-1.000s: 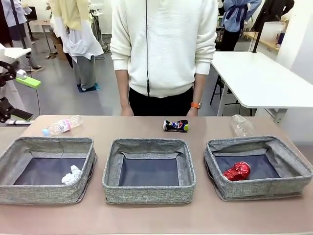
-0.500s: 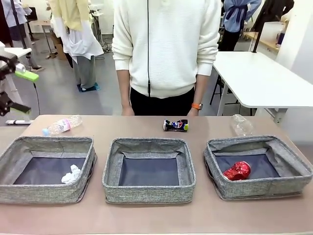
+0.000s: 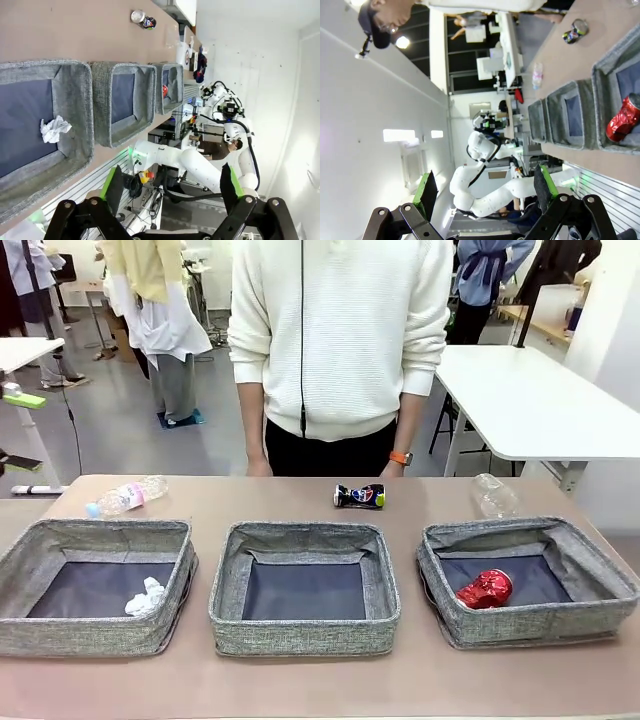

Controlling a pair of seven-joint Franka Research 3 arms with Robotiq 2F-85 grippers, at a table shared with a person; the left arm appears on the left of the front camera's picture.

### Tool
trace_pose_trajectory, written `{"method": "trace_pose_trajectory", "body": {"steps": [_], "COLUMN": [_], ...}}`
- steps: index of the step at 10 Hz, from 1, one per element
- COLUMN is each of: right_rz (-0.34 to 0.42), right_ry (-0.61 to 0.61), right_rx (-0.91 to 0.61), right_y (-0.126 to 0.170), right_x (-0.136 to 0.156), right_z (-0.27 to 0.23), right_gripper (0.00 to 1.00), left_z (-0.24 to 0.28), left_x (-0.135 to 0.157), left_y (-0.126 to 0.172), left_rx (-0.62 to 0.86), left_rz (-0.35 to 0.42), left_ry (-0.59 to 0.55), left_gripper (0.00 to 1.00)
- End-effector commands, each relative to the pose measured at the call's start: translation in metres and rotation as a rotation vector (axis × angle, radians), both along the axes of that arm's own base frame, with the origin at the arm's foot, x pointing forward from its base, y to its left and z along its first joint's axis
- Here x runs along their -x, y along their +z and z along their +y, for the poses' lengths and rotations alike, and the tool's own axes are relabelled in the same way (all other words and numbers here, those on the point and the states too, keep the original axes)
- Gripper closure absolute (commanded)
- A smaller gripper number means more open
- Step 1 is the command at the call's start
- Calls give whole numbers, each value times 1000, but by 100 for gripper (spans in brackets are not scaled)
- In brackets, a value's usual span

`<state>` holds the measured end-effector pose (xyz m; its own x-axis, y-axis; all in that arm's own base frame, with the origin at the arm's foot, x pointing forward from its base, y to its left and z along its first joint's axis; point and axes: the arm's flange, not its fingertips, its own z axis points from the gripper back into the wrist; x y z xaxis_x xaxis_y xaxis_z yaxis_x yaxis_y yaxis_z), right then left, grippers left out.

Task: Sort the waste into the appropriate baskets.
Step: Place the picked waste into the Fabric basket indicated by the person, then pick up the waste item pointed out by the person.

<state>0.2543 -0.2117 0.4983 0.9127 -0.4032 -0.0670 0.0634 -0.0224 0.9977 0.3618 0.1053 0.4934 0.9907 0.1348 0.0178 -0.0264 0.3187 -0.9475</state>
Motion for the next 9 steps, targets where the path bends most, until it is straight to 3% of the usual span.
{"method": "trace_pose_trajectory", "body": {"steps": [1, 3, 4, 9], "right_rz": [-3, -3, -3, -3], "right_ry": [0, 0, 0, 0], "right_rx": [3, 3, 3, 3], "right_y": [1, 1, 1, 1], "right_x": [1, 1, 1, 1], "right_z": [2, 2, 2, 2], "right_gripper": [0, 0, 0, 0], "left_z": [30, 65, 33, 33], "left_x": [22, 37, 22, 22], "left_y": [-1, -10, -1, -1], "left_rx": [50, 63, 43, 43], "left_rz": [-78, -55, -51, -51], "left_ry": [-24, 56, 6, 6], "left_gripper": [0, 0, 0, 0]}}
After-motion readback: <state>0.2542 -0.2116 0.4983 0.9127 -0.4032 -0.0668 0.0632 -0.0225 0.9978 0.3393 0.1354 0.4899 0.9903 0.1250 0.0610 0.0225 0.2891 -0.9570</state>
